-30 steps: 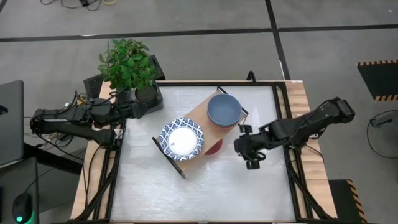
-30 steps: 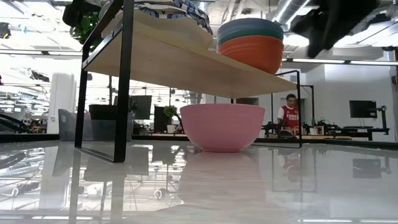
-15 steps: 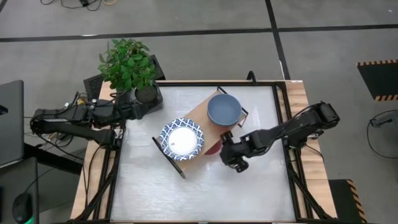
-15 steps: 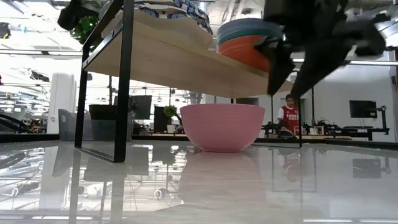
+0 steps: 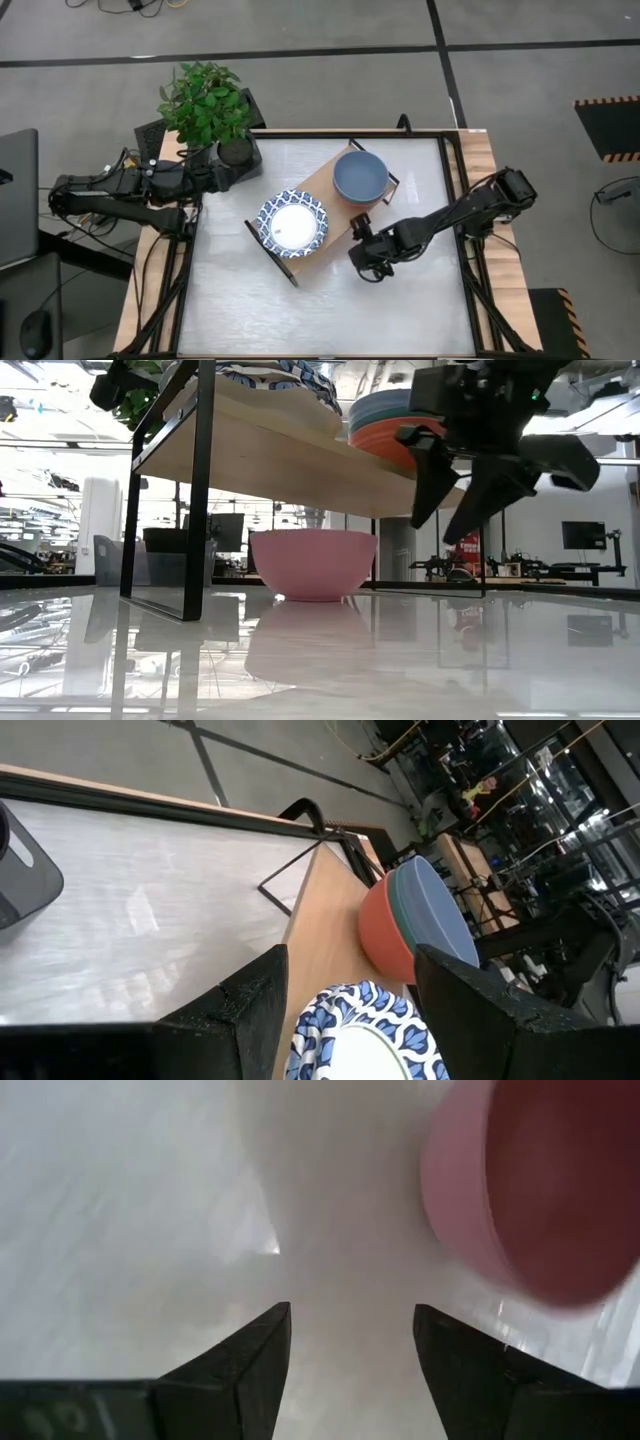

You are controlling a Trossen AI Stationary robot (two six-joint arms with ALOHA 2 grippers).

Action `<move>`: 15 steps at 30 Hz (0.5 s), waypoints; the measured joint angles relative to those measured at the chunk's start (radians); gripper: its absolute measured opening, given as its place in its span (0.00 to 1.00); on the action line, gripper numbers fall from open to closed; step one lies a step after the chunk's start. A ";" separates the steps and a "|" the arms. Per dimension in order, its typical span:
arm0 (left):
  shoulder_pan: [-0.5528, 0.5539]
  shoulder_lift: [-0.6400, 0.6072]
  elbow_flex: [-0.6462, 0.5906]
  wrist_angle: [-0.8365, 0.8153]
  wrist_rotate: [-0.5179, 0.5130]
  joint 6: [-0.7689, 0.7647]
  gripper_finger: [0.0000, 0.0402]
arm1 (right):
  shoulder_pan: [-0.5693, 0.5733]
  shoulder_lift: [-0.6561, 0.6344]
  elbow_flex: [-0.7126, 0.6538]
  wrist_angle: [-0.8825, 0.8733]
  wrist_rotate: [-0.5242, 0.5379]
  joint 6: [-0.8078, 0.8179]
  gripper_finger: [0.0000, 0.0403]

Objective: Place and stack bowls onto a shelf
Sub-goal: Stack the pink bowl on top of the light blue bowl on the shelf

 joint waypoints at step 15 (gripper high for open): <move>0.085 0.193 0.000 -0.021 0.161 0.004 0.33 | 0.195 -0.015 0.000 -0.138 -0.160 0.905 0.27</move>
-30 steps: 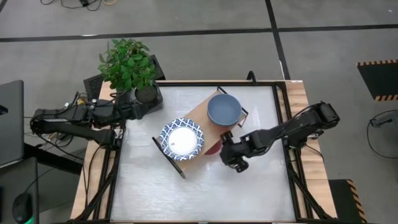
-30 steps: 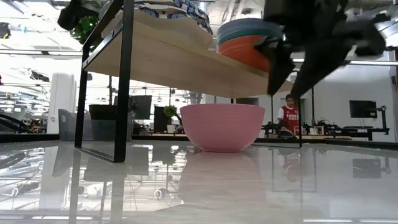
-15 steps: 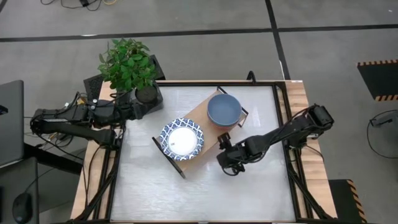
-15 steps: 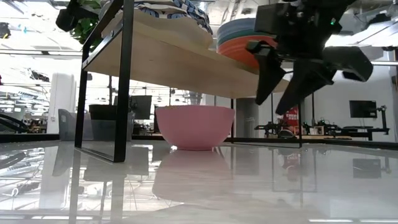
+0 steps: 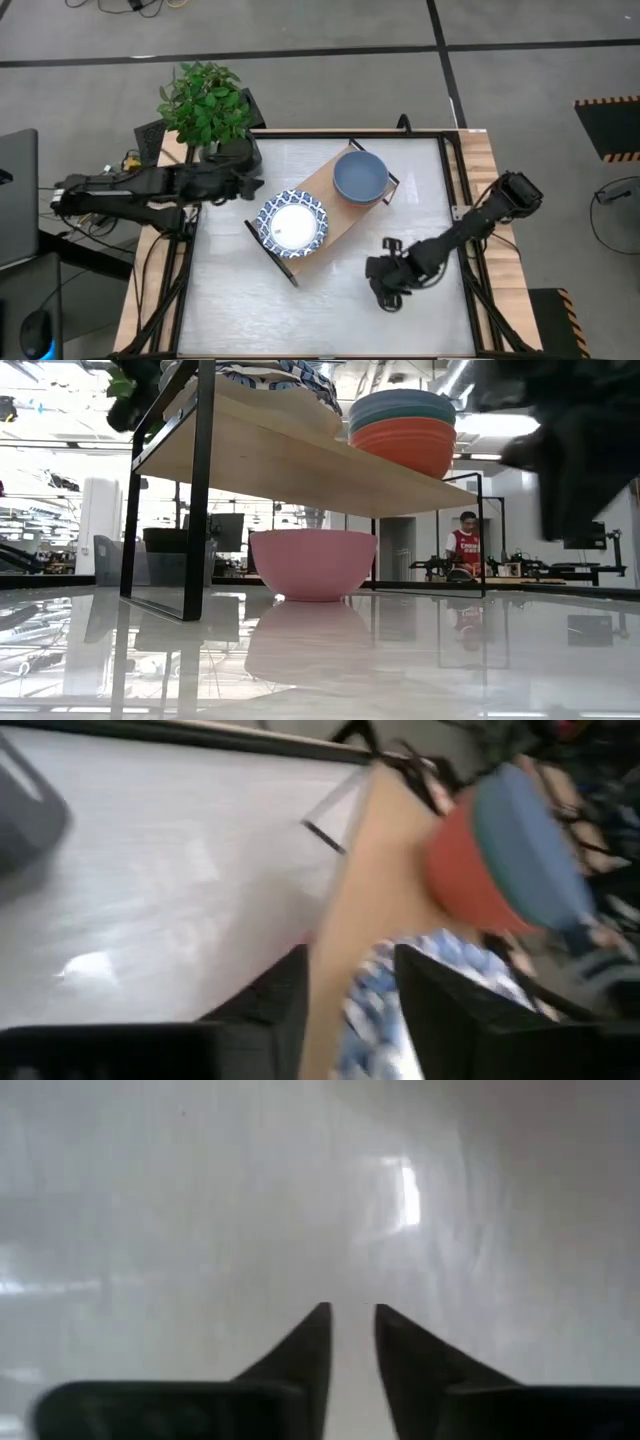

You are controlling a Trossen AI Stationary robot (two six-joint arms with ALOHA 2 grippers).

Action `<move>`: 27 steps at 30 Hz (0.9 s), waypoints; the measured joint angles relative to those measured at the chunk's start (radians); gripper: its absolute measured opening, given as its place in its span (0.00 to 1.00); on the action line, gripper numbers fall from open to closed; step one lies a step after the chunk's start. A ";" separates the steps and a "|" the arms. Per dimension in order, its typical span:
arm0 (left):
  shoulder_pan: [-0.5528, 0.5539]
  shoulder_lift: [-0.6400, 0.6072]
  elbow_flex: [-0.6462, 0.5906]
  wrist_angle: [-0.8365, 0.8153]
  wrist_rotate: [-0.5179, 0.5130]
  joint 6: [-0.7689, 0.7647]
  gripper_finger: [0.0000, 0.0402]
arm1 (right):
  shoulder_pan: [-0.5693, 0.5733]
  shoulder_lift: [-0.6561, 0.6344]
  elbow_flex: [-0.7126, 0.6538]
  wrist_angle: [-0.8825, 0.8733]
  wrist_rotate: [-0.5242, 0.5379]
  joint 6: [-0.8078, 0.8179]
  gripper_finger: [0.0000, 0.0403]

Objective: Place and stack bowls onto a shelf
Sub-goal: Stack the pink bowl on top of the light blue bowl on the shelf

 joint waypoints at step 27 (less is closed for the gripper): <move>0.381 0.306 0.000 0.193 0.473 0.185 0.00 | 0.268 0.000 0.000 -0.032 0.155 0.578 0.08</move>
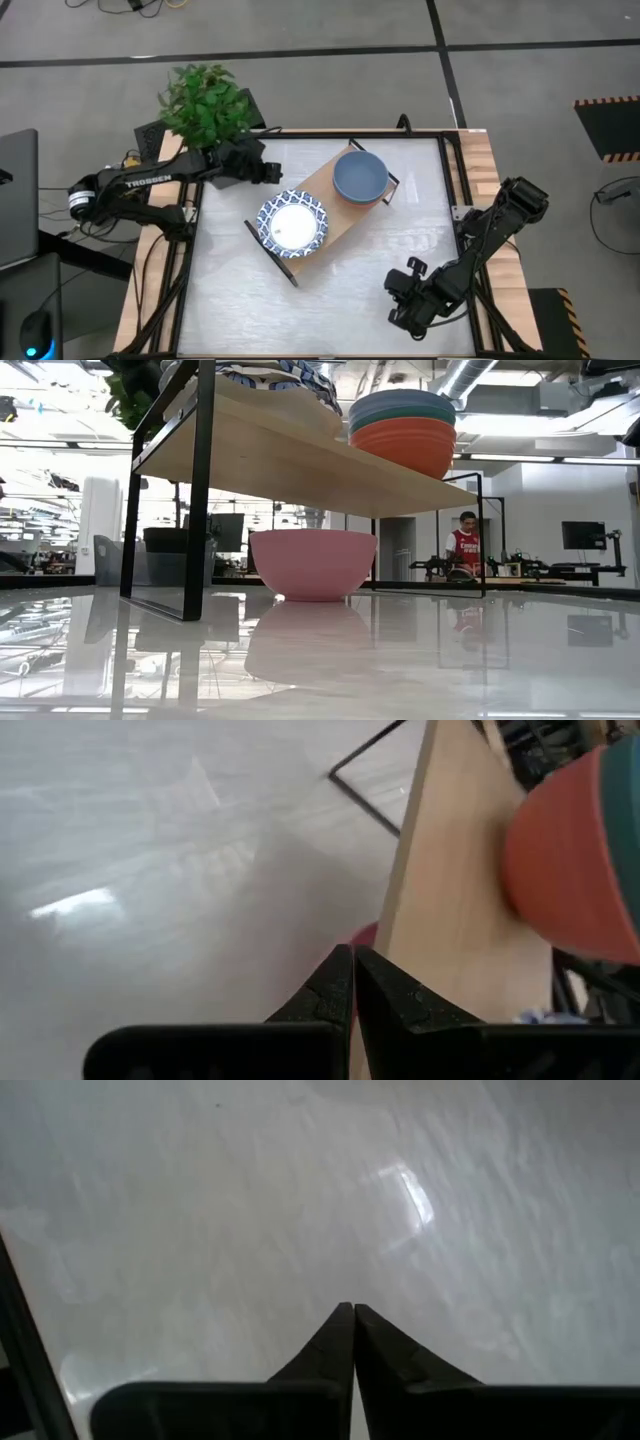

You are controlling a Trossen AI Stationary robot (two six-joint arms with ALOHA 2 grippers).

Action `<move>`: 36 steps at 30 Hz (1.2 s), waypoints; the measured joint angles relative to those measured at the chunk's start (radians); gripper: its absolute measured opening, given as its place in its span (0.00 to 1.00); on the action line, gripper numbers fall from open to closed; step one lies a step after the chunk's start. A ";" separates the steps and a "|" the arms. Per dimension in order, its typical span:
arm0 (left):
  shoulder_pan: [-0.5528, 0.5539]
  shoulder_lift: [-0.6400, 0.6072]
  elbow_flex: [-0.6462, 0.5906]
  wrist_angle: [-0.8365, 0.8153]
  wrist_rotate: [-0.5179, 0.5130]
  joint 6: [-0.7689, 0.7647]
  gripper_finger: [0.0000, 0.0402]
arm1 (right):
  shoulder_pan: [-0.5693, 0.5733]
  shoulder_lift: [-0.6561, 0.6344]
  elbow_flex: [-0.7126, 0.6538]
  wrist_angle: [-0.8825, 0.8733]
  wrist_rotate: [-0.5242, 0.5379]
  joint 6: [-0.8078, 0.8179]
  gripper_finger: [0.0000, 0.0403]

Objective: Place and stack bowls onto a shelf
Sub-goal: Stack the pink bowl on top of the light blue bowl on the shelf

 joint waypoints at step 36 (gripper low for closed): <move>0.006 -0.015 -0.335 0.131 -0.137 -0.127 0.00 | -0.001 0.000 0.000 -0.065 0.056 0.023 0.10</move>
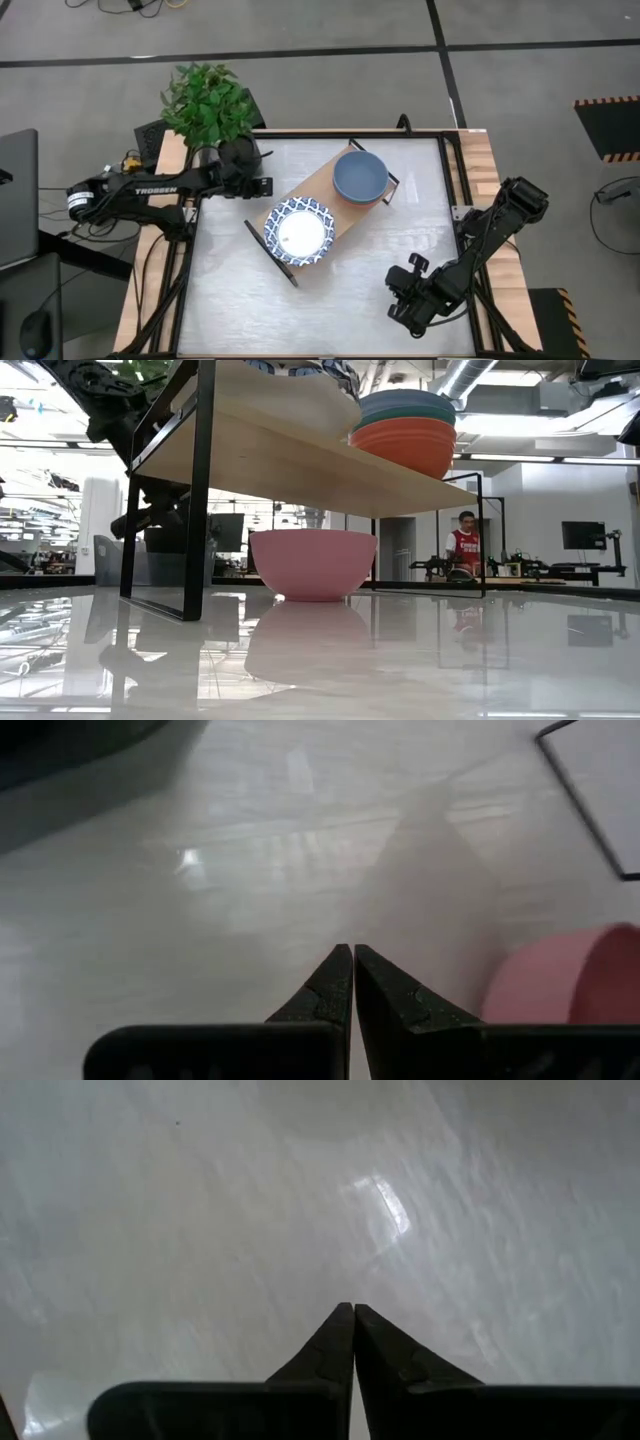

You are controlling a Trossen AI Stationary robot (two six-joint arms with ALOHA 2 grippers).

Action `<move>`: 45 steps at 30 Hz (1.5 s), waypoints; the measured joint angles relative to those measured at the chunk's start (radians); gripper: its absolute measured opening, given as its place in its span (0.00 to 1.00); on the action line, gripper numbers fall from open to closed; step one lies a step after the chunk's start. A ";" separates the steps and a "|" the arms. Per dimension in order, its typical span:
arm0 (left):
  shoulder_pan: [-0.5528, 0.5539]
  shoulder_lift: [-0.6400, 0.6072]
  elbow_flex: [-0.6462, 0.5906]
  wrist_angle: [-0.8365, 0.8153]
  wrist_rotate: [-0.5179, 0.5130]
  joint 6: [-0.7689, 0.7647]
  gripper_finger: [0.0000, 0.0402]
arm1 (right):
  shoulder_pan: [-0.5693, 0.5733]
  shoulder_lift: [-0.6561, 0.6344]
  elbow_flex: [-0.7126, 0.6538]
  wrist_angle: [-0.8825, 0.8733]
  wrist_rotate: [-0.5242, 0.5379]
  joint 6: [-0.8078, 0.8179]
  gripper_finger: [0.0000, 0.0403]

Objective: Place and stack bowls onto a shelf
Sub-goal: Stack the pink bowl on top of the light blue bowl on the shelf

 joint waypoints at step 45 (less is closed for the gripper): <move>-0.021 0.440 -0.078 0.720 -0.050 0.268 0.00 | -0.036 0.000 0.000 0.000 -0.005 0.001 0.08</move>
